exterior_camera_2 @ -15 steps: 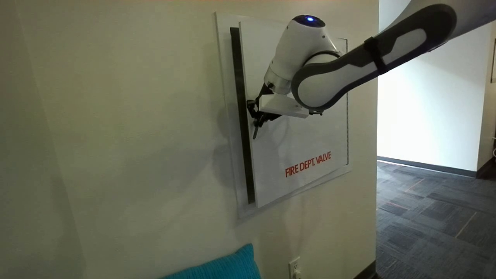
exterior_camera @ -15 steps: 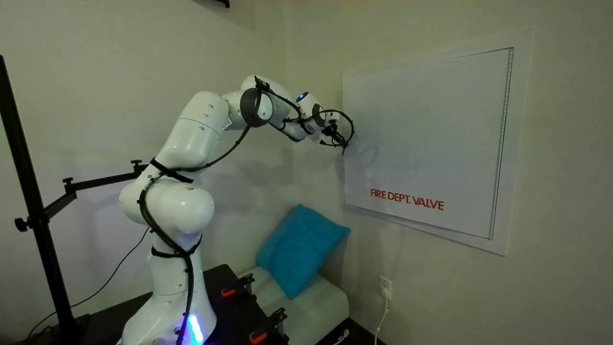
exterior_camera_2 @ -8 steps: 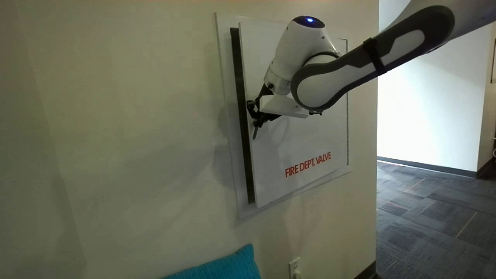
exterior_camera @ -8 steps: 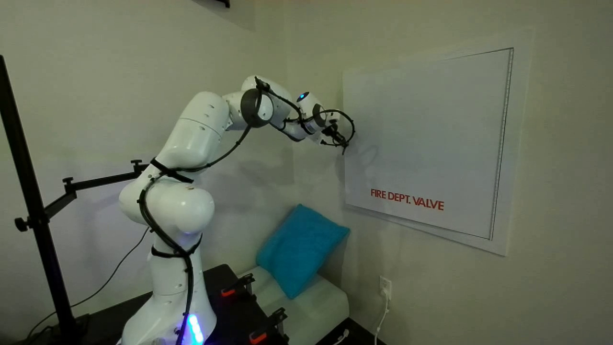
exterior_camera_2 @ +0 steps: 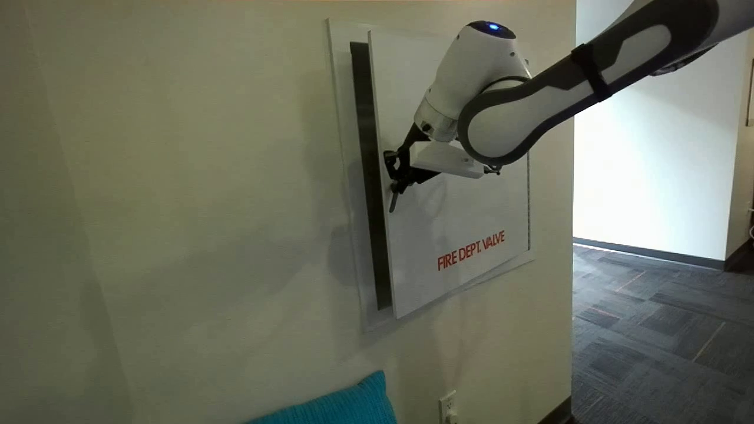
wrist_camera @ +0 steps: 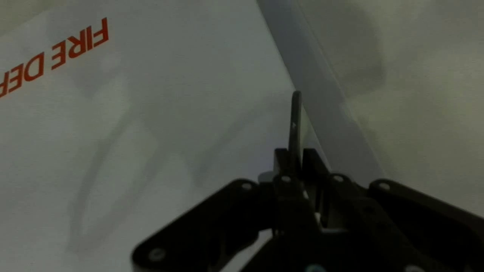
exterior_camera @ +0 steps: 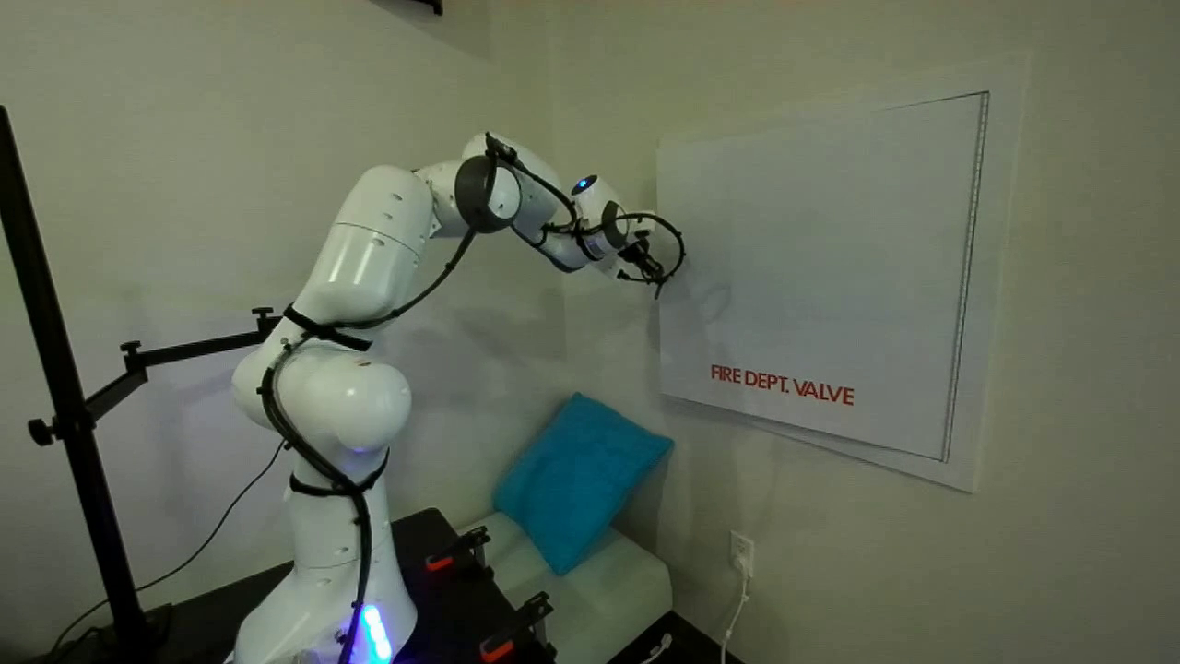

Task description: Open the door to the fire department valve fully

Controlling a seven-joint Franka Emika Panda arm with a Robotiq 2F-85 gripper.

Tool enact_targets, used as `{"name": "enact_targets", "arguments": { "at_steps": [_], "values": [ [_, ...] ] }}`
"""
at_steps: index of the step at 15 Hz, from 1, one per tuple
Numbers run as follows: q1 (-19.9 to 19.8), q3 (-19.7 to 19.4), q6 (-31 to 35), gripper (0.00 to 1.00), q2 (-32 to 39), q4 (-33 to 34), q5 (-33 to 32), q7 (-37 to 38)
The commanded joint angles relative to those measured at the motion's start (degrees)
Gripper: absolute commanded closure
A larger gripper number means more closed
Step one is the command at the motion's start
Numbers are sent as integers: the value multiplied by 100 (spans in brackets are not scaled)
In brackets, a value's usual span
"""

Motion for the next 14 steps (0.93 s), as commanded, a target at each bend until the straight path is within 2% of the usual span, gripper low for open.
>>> {"name": "enact_targets", "arguments": {
  "at_steps": [1,8,14],
  "values": [
    [-332,210,490,97,-537,-815,549,-790],
    [-578,382,1024,97,-975,-1643,1573,-2100],
    [-622,372,1224,97,-1531,-2433,1915,-2633]
  ]
}}
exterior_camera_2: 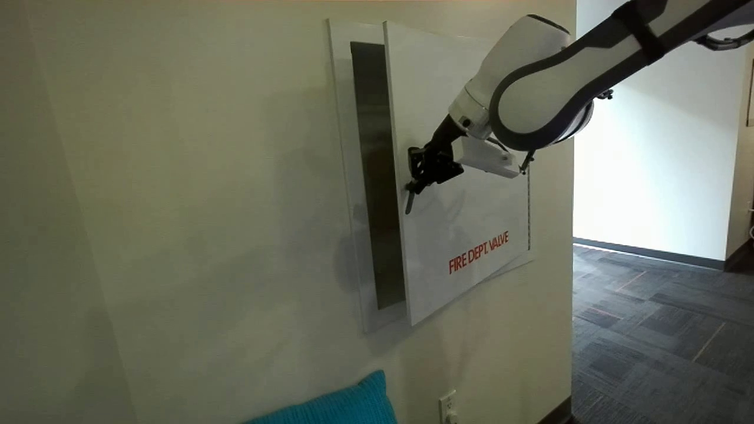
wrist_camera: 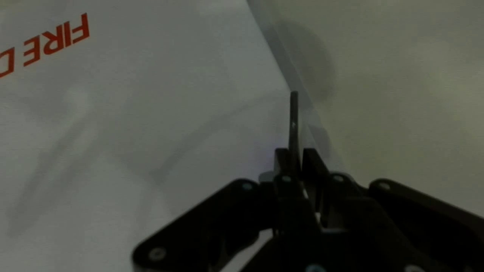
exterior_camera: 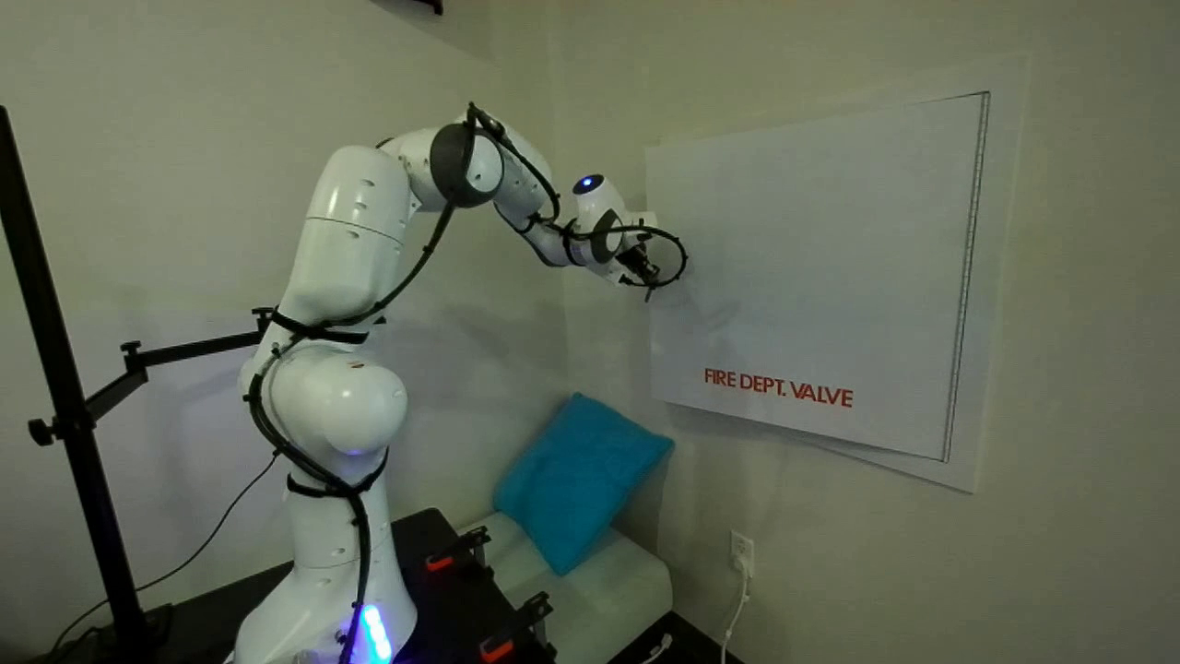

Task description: Open the door to the fire department valve fully

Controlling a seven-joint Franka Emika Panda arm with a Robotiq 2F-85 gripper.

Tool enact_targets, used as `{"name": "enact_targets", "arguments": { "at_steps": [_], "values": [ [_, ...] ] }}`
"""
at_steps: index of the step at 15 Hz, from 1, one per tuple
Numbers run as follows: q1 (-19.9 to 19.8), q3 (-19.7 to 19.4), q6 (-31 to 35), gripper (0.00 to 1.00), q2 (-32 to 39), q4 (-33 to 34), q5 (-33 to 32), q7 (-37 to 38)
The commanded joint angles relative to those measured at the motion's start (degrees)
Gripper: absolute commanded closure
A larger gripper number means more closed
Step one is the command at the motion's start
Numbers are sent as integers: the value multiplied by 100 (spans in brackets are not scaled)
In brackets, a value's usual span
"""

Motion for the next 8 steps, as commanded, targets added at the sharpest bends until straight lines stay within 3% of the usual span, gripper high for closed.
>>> {"name": "enact_targets", "arguments": {
  "at_steps": [1,8],
  "values": [
    [-266,7,232,97,-659,-873,189,-425],
    [-738,445,285,97,-1557,-2015,975,-1341]
  ]
}}
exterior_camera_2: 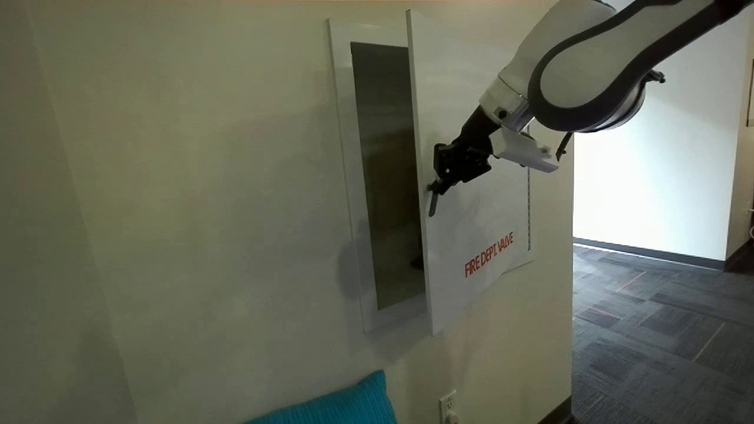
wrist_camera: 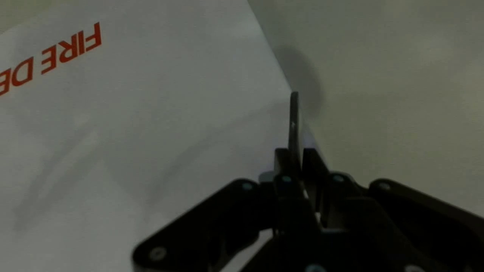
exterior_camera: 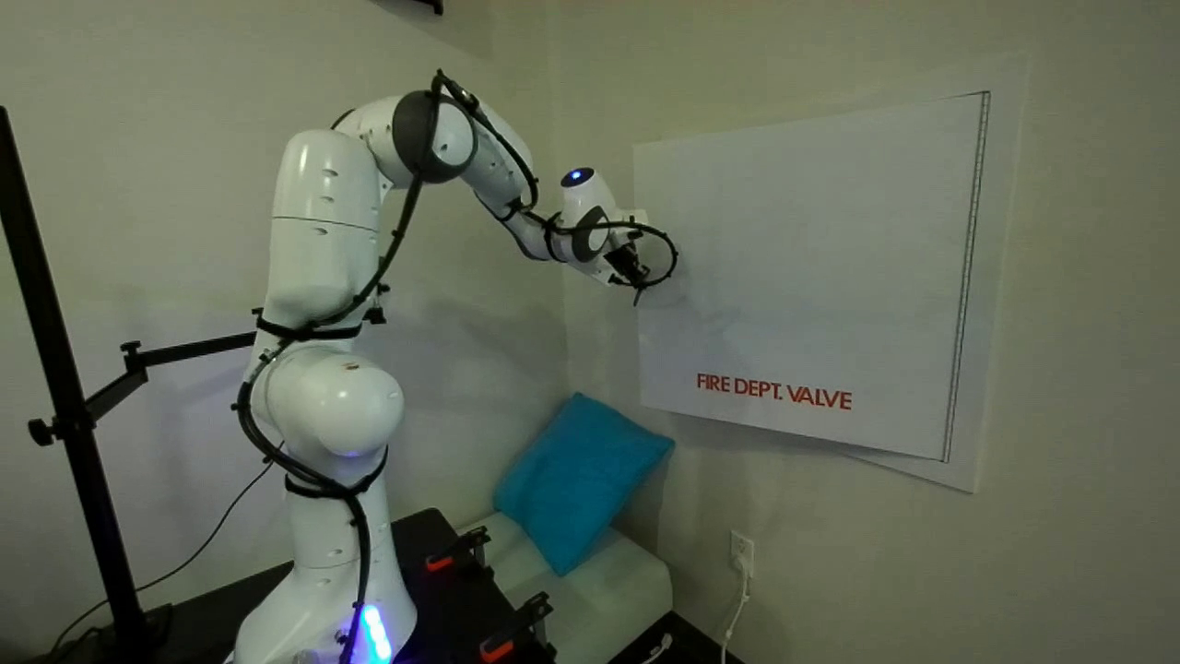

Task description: Open the door to the fire department valve fully

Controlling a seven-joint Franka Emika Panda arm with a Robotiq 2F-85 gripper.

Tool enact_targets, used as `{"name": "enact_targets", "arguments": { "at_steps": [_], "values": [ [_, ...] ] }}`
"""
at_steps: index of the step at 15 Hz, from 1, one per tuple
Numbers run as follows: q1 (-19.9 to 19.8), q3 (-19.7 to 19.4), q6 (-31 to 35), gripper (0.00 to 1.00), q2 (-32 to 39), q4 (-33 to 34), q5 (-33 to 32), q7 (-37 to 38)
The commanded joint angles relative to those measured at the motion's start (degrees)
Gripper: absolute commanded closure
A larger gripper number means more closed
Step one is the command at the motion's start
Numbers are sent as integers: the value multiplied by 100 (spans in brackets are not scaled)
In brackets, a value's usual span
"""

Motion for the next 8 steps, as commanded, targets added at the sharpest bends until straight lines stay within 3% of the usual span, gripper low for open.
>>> {"name": "enact_targets", "arguments": {
  "at_steps": [1,4,8],
  "values": [
    [-497,180,222,97,-698,-886,644,-772],
    [-633,271,205,97,-1085,-1313,1481,-1443],
    [-575,115,147,97,-1602,-1854,2612,-2303]
  ]
}}
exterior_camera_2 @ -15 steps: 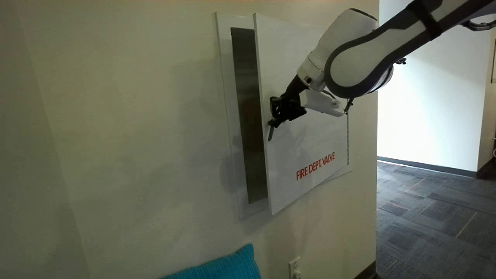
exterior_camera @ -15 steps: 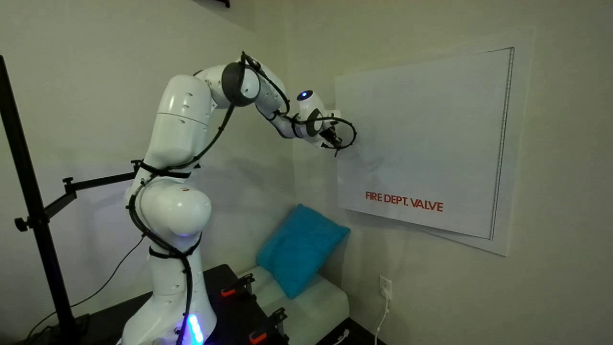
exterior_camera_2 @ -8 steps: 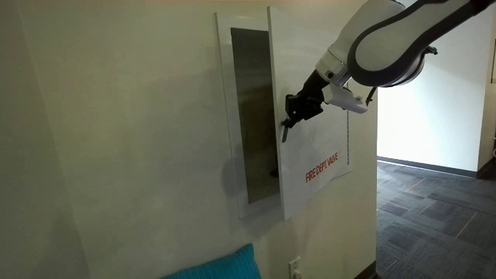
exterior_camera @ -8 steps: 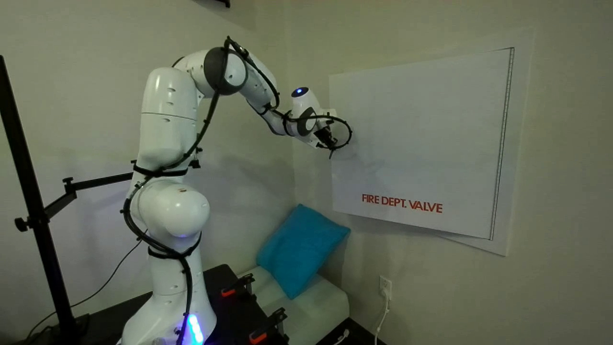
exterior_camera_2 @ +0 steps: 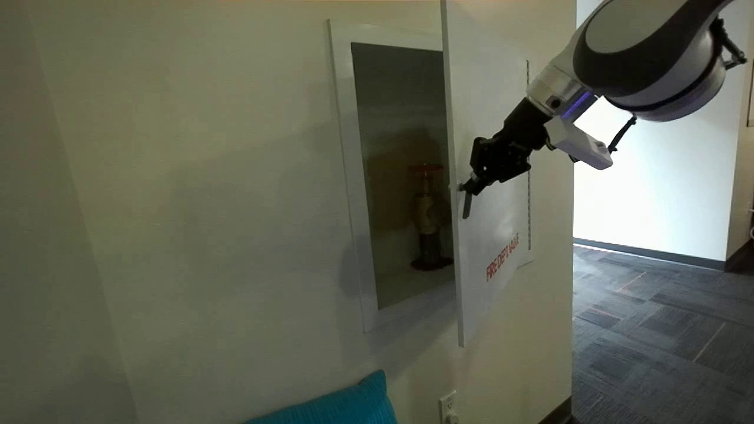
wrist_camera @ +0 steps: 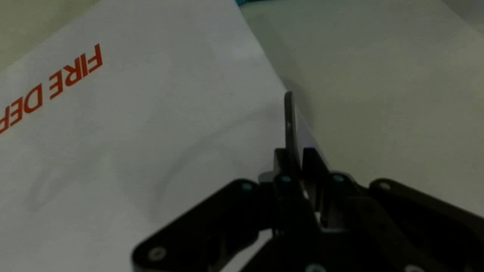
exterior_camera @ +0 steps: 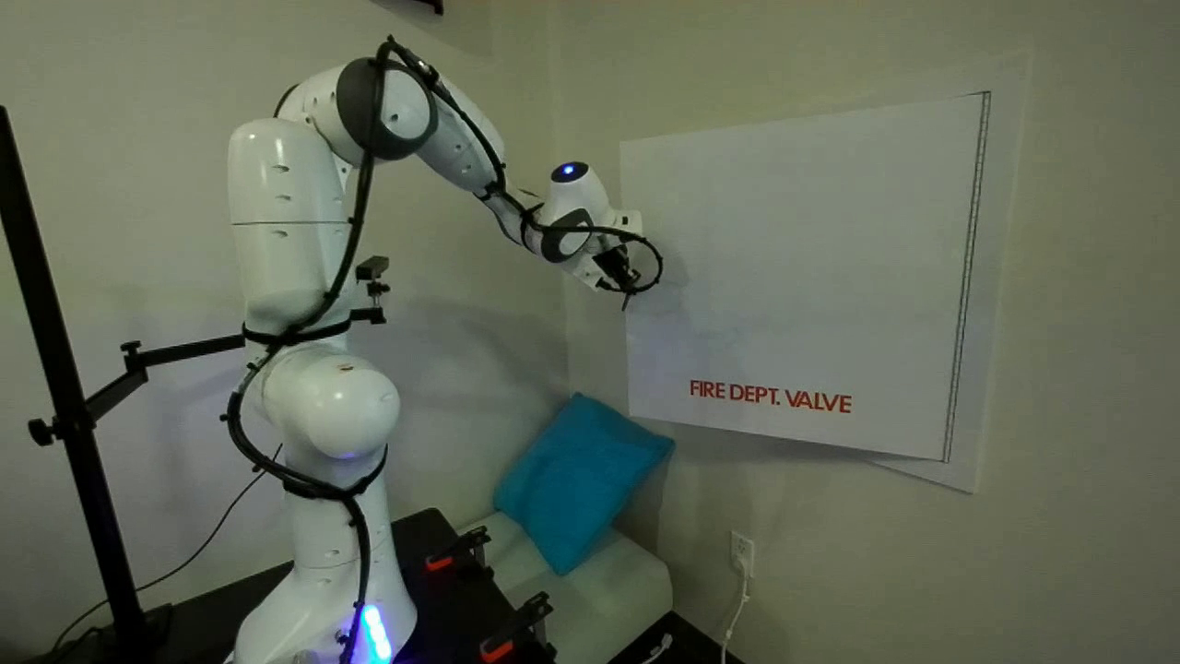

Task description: Open the door to the fire department valve fully

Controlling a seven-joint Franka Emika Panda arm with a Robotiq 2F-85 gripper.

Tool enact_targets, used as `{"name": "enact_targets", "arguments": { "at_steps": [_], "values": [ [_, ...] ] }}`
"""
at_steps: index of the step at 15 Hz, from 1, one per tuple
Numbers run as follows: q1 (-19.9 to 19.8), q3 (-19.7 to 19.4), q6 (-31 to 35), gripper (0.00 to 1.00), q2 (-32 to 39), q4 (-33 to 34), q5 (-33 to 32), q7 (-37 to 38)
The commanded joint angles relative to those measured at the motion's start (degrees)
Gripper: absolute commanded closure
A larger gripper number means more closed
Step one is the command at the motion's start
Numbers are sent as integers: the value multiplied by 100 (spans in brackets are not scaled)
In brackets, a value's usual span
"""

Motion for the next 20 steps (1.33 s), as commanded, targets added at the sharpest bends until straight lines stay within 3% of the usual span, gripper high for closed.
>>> {"name": "enact_targets", "arguments": {
  "at_steps": [1,5,9,10,16,17,20],
  "values": [
    [-237,-248,133,97,-621,-681,834,-760],
    [-173,-409,146,97,-1109,-1202,1749,-1327],
    [-188,-538,160,97,-1635,-1727,2178,-1592],
    [56,-163,-50,87,-1374,-1426,2030,-1303],
    [57,-238,-101,87,-1735,-1769,2106,-1311],
    [57,-240,-101,97,-1736,-1769,2108,-1312],
    [-21,-322,-103,97,-1866,-1948,2057,-1424]
  ]
}}
